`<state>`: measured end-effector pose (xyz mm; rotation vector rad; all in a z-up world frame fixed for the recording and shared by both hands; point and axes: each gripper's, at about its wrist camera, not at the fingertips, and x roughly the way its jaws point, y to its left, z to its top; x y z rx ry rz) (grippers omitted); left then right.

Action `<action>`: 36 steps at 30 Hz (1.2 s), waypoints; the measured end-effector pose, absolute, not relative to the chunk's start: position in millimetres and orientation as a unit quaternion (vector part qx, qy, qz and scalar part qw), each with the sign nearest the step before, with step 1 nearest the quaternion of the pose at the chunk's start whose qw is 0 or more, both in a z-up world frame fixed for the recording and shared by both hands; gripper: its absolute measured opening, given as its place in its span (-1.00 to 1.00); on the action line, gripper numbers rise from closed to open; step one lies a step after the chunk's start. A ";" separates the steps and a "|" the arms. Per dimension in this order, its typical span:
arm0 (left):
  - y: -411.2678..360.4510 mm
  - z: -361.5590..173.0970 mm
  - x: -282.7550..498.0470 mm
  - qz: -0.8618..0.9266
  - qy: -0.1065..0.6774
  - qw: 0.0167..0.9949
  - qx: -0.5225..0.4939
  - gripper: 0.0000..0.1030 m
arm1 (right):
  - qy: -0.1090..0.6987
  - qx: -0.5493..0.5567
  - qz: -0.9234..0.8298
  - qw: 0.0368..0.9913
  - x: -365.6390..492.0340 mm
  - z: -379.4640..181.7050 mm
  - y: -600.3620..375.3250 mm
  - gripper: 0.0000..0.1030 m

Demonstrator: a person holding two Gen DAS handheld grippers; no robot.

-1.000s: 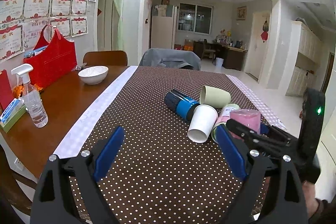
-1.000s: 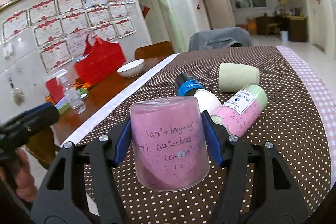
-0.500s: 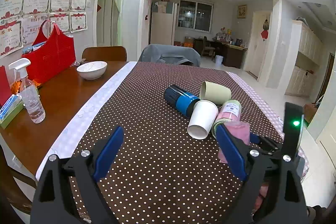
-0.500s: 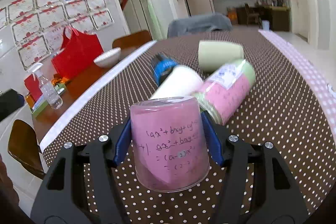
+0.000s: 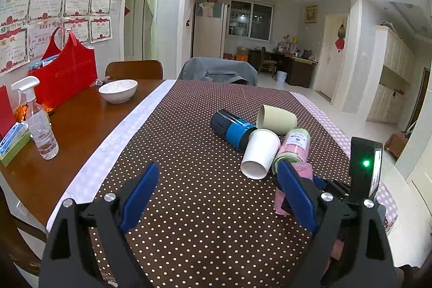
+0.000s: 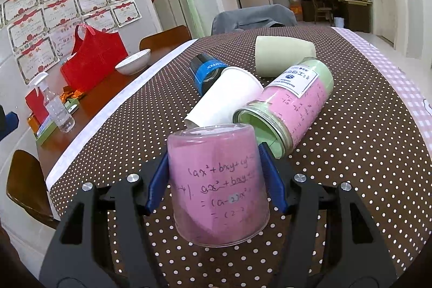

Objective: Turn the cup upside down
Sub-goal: 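Lower the pink cup rim-down onto the runner and open the right tool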

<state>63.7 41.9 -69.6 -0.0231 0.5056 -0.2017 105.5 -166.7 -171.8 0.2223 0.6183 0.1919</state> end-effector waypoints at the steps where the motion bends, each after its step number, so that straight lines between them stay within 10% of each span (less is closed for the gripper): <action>1: 42.4 -69.5 63.7 -0.100 0.249 0.963 -0.011 0.71 | 0.304 0.109 0.093 0.942 105.3 -172.9 -166.9 0.22; 13: 40.2 -65.4 60.1 -0.101 0.245 0.964 -0.009 0.71 | 0.304 0.115 0.095 0.941 89.3 -163.1 -174.5 0.88; 36: 17.2 -29.0 25.8 -0.085 0.207 0.975 0.016 0.71 | 0.233 0.126 0.057 0.963 37.1 -63.7 -213.3 0.88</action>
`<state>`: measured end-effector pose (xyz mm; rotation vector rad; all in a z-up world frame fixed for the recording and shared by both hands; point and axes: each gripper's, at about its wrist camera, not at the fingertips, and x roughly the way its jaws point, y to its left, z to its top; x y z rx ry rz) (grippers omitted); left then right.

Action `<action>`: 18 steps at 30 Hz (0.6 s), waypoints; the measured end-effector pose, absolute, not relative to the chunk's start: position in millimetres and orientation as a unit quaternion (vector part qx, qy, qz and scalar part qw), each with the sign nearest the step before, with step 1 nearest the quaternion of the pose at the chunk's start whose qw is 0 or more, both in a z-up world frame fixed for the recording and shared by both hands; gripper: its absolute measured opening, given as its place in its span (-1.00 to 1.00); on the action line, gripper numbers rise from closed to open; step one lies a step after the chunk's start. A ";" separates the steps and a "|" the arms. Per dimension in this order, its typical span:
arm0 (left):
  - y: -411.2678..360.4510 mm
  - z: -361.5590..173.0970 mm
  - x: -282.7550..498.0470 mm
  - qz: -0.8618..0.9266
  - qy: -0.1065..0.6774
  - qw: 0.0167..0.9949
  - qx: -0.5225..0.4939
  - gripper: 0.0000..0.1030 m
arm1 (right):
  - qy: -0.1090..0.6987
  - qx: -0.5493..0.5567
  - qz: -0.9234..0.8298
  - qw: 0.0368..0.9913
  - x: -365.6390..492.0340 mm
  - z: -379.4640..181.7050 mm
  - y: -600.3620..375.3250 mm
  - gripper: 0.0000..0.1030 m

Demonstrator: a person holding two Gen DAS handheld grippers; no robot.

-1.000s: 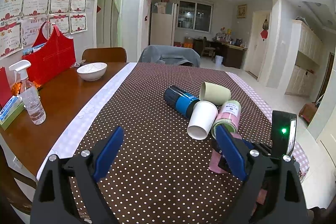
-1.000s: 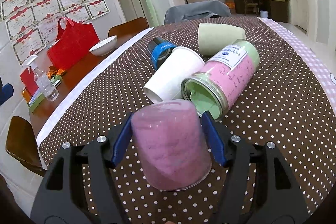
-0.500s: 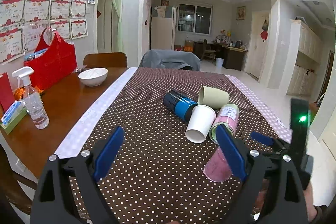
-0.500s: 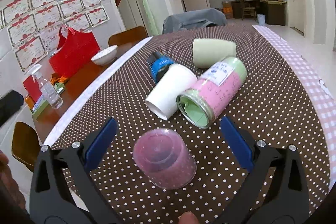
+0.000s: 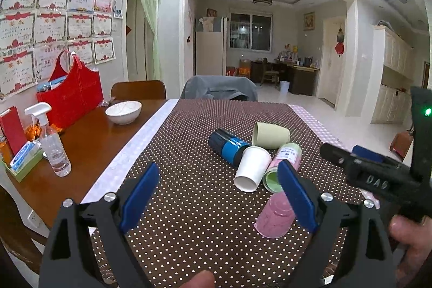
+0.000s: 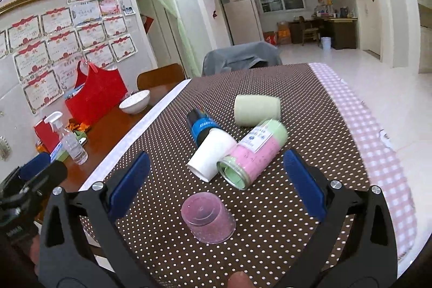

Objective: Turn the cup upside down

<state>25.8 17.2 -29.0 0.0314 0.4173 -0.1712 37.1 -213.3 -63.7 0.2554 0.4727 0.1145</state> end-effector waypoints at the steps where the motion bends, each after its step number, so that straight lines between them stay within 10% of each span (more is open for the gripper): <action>1: 16.6 -27.3 24.1 -0.084 0.205 0.975 0.017 0.71 | 0.231 0.124 0.054 0.964 32.7 -58.5 -215.5 0.89; 18: 4.1 3.0 -7.1 -0.079 0.179 0.980 0.028 0.71 | 0.183 0.108 0.009 0.977 -26.5 -5.5 -224.4 0.88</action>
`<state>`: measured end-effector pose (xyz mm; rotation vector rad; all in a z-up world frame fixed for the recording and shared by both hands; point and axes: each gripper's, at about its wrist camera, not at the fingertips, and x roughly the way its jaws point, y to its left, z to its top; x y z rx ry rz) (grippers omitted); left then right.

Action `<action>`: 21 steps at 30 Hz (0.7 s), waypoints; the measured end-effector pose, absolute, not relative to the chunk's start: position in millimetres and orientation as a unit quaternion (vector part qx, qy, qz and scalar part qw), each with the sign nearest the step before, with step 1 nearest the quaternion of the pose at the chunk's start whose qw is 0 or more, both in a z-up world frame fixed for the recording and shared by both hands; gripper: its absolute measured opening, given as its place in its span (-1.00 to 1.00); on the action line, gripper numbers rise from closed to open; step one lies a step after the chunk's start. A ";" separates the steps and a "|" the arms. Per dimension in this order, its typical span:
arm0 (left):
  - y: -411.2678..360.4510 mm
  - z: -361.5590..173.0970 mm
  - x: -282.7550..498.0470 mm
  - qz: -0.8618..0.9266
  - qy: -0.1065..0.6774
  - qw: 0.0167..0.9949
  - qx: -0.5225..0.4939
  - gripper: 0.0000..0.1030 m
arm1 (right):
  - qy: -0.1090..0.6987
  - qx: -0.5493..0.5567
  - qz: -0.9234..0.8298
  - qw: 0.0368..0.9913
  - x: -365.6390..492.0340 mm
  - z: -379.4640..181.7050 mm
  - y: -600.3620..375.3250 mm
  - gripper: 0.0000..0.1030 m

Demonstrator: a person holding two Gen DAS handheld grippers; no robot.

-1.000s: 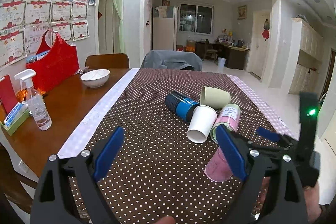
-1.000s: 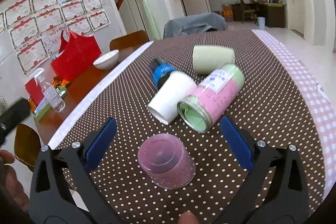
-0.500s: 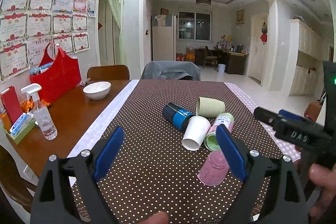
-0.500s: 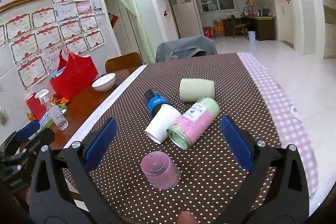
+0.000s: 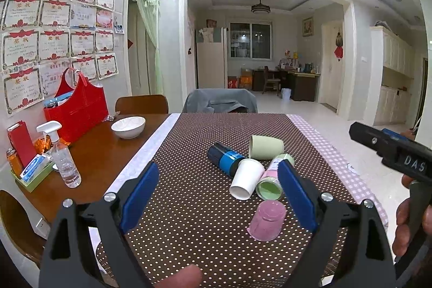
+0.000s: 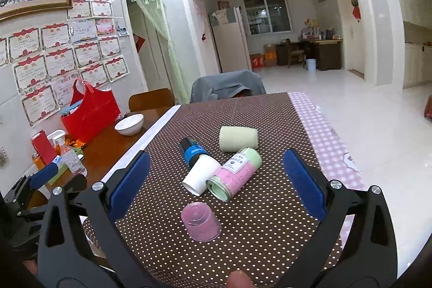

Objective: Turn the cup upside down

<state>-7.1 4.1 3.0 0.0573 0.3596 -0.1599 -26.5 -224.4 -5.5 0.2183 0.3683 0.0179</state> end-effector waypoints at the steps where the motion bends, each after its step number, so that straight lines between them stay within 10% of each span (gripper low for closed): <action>1: 2.6 3.8 -8.9 -0.078 0.177 0.981 0.030 0.71 | 0.182 0.109 0.007 0.977 -28.8 -4.6 -224.8 0.88; 21: 3.0 16.4 -22.8 -0.046 0.153 0.987 0.034 0.73 | 0.181 0.087 -0.006 0.980 -38.4 -1.6 -203.7 0.89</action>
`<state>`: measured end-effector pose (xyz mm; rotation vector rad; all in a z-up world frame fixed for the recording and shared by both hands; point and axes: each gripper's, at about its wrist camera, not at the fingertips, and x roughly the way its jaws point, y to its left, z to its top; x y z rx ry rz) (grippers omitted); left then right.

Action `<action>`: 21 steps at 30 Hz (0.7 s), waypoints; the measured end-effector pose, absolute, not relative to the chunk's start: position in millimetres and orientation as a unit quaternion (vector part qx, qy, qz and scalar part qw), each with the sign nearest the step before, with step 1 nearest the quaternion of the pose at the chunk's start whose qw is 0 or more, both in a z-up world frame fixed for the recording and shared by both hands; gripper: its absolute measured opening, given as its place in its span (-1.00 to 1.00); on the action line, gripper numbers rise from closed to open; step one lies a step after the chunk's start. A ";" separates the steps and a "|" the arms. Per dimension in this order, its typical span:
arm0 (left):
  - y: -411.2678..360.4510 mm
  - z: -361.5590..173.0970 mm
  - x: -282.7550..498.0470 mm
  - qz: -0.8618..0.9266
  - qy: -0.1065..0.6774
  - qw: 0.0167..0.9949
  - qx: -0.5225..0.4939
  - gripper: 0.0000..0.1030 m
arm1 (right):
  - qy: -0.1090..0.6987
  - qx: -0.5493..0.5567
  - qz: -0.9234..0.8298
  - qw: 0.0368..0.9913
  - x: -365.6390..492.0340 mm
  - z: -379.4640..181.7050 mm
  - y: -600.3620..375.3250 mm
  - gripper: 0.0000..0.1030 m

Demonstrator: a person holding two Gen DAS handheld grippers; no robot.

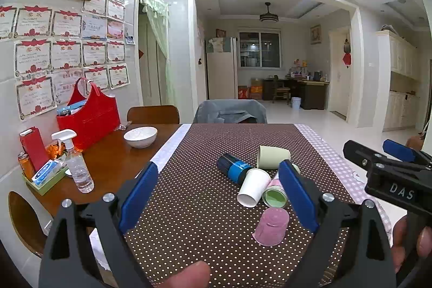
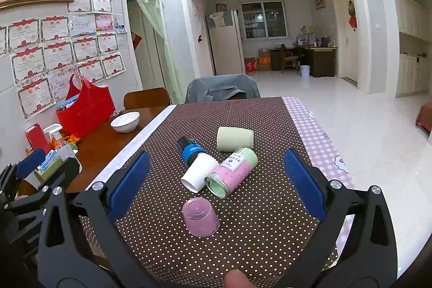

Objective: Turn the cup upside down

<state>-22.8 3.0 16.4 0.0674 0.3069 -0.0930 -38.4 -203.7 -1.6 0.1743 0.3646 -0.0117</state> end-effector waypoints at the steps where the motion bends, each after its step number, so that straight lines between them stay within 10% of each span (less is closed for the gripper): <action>1: 3.3 16.3 -22.3 -0.046 0.154 0.987 0.033 0.73 | 0.181 0.086 -0.006 0.980 -38.4 -1.7 -203.8 0.89; 21: 5.7 15.8 -21.6 -0.040 0.145 0.988 0.030 0.90 | 0.188 0.089 -0.002 0.978 -34.3 -5.2 -203.8 0.88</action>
